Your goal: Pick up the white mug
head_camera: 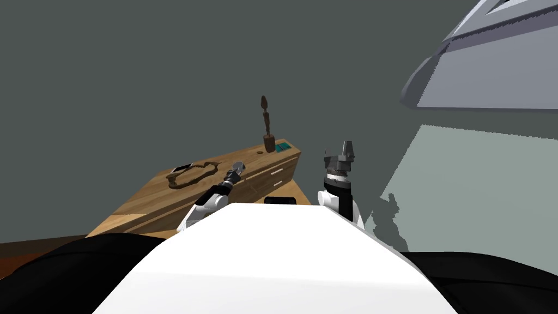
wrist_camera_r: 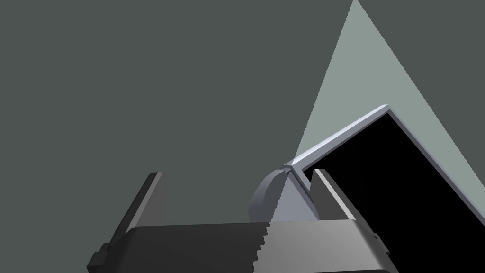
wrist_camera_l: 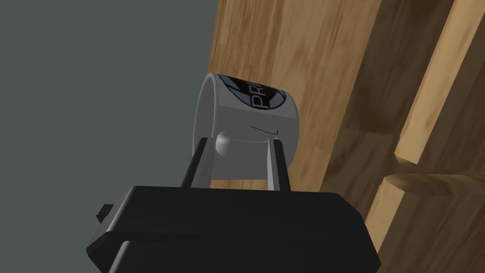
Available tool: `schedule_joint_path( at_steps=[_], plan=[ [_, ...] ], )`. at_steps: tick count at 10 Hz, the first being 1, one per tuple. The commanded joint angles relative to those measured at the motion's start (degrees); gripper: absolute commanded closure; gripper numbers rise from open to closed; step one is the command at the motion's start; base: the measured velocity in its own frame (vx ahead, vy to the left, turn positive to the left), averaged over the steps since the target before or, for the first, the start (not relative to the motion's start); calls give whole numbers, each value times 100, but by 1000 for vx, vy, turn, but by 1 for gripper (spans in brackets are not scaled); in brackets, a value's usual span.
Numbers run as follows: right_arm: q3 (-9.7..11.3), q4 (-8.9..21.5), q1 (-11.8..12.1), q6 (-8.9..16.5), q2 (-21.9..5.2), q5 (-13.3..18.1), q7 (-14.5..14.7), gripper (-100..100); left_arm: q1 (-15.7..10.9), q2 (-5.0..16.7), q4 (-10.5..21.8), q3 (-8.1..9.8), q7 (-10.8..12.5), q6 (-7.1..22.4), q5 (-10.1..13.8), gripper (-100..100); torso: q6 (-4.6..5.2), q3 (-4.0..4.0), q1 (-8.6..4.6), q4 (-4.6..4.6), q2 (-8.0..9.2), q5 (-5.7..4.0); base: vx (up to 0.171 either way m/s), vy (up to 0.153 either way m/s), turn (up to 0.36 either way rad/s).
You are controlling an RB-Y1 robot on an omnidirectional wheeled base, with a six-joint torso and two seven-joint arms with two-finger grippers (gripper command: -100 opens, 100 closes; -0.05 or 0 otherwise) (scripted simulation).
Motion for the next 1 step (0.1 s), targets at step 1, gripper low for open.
schedule_joint_path(
  at_steps=[1],
  plan=[
    [0,0,0,0,0,0,0,0,0,0,0,0,0,0,0,0,0,0,0,0,0,0,0,0,0]
  ],
)
